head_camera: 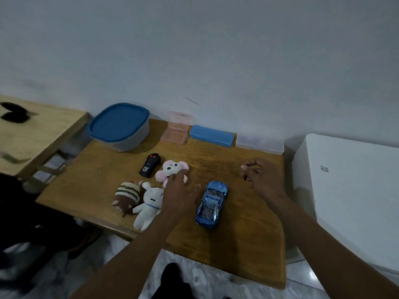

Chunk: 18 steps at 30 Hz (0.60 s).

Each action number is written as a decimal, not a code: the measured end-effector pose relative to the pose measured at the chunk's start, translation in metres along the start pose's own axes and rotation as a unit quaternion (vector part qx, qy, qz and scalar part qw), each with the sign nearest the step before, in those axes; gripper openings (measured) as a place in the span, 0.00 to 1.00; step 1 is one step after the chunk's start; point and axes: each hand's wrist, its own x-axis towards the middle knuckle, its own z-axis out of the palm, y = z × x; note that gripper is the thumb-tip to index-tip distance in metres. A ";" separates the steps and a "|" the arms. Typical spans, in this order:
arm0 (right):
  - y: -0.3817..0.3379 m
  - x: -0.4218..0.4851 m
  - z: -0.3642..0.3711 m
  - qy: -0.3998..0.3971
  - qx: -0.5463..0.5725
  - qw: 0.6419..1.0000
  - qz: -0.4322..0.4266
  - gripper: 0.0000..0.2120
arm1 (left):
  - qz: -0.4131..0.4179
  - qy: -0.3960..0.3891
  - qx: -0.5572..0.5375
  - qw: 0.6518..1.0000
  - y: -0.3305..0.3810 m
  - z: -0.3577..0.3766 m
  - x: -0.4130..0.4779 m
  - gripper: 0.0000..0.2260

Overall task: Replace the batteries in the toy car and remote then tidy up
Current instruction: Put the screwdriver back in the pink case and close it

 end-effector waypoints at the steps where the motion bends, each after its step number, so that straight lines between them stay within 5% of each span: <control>1: -0.006 0.006 0.005 -0.006 0.004 1.000 -0.001 0.04 | 0.016 0.008 -0.001 1.000 -0.002 -0.006 0.008 0.22; 10: -0.077 0.073 0.100 -0.011 0.061 0.998 0.016 0.04 | 0.057 0.019 0.028 0.998 -0.045 -0.069 0.127 0.30; 18: -0.121 0.167 0.191 0.044 0.074 0.994 0.072 0.06 | 0.153 -0.028 0.039 0.987 -0.086 -0.076 0.248 0.19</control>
